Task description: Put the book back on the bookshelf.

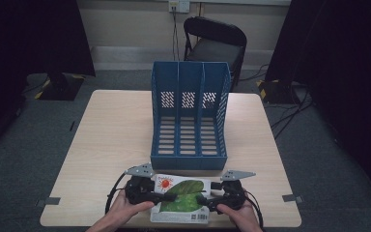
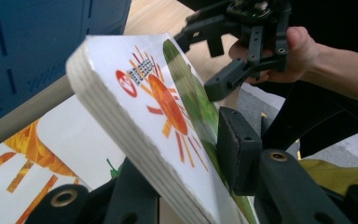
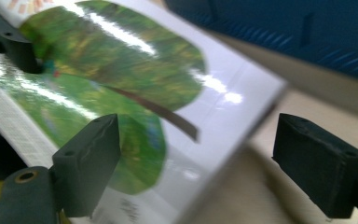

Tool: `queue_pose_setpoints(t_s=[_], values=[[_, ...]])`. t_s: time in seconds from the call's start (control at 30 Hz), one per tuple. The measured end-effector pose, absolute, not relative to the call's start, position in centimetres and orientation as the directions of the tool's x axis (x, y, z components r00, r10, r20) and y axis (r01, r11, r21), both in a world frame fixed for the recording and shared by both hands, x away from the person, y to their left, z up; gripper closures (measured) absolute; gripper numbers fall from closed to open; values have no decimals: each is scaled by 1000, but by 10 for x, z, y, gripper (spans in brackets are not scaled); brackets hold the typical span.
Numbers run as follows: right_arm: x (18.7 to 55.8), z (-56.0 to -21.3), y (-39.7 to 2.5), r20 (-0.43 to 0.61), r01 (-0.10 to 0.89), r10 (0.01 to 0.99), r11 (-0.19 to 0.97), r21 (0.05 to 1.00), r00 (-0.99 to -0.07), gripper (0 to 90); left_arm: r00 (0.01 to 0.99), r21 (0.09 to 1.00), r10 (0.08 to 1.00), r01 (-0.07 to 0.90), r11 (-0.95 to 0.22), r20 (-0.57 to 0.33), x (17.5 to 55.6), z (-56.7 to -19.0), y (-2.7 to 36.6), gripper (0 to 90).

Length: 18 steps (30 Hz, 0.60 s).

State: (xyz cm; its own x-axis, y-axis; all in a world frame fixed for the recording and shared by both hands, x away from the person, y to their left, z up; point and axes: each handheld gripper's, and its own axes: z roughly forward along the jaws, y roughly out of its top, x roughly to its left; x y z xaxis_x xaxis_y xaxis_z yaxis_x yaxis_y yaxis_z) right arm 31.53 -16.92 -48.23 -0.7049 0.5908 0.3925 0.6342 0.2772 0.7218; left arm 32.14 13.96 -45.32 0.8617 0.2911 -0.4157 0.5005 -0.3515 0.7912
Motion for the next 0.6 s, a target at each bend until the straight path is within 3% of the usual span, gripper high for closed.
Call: queue_pose_setpoints(t_s=[0.1, 0.23, 0.47, 0.6], values=[[311, -481, -165, 380, 618, 568, 309, 723, -729, 198, 863, 785, 287, 499, -366, -415, 322, -454, 140, 694], [311, -476, -173, 396, 606, 561, 253, 754, -727, 368, 860, 783, 306, 503, -366, -409, 322, -454, 145, 706], [302, -463, -179, 384, 562, 531, 223, 796, -755, 445, 851, 778, 334, 512, -363, -404, 323, -454, 147, 713], [291, -454, -183, 326, 509, 528, 247, 824, -784, 533, 856, 780, 349, 500, -376, -380, 323, -455, 144, 644]])
